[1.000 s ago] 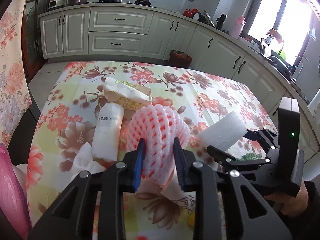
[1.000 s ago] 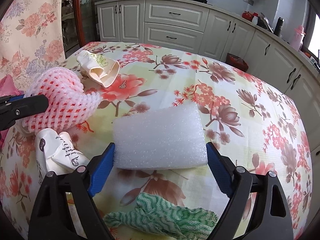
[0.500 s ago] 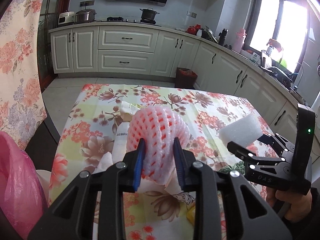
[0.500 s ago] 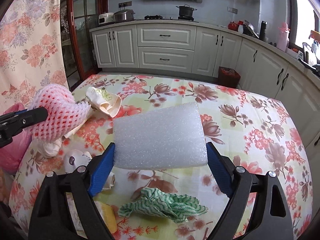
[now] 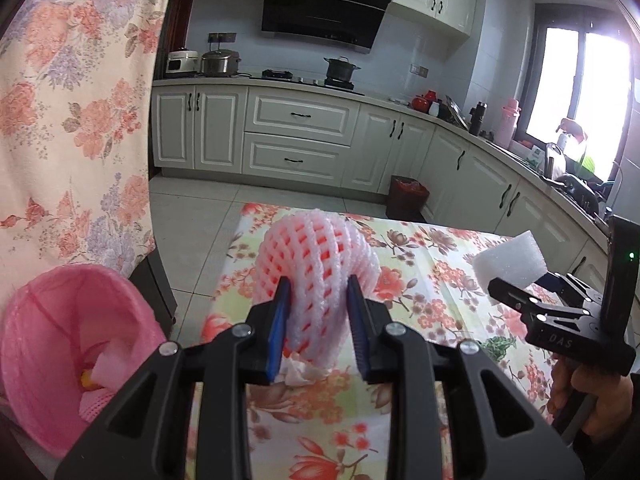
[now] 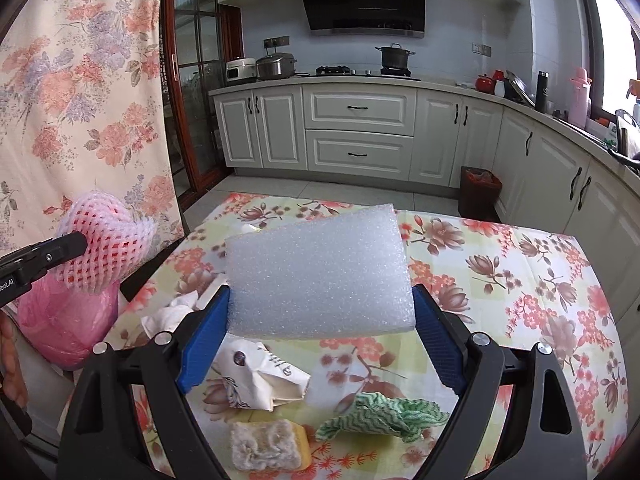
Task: Collect trash
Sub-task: 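Carry pink net in left tool while right tool carries foam block over bin, then open both tools over the pink bin to drop net and foam block, then move left tool toward crumpled tissue while right tool moves toward white paper bag, then grasp crumpled tissue with left tool while right tool grasps white paper bag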
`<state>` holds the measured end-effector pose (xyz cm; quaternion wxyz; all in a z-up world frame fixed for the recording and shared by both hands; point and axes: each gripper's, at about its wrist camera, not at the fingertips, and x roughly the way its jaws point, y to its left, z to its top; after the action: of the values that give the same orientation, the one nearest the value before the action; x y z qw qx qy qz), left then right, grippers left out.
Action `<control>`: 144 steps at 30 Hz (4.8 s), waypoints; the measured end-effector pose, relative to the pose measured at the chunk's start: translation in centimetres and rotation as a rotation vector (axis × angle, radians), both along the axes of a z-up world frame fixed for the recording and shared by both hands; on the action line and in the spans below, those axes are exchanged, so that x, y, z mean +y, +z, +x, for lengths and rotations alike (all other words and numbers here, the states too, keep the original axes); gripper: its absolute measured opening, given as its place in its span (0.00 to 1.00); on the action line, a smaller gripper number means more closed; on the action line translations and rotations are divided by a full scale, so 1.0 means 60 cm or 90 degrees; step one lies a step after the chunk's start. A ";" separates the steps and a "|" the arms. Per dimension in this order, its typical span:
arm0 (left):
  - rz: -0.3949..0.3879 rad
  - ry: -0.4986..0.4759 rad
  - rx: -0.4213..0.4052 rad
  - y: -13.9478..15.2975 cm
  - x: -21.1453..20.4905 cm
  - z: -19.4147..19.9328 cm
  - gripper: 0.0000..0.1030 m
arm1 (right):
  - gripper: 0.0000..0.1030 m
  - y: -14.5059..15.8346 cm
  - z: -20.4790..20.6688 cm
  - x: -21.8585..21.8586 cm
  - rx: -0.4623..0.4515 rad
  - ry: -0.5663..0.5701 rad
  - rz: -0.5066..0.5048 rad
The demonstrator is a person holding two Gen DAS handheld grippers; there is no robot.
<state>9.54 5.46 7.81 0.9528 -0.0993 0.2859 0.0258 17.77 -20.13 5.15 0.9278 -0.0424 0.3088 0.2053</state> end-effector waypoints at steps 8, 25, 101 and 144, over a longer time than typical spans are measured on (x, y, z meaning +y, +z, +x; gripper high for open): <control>0.004 0.077 -0.020 0.024 0.092 -0.076 0.27 | 0.81 0.039 -0.029 0.082 -0.022 0.062 0.006; 0.011 0.226 -0.024 0.018 0.267 -0.193 0.27 | 0.81 0.071 -0.069 0.313 -0.024 0.201 0.024; -0.001 0.077 0.034 -0.058 0.045 -0.051 0.65 | 0.88 -0.074 -0.007 0.029 0.033 0.036 -0.025; -0.024 -0.028 0.167 -0.202 -0.015 0.103 0.23 | 0.89 -0.152 0.014 0.044 0.115 0.075 -0.050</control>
<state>15.73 4.56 -4.34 0.9056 -0.1069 0.4103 0.0119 18.58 -17.51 -3.95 0.8802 -0.0778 0.3957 0.2500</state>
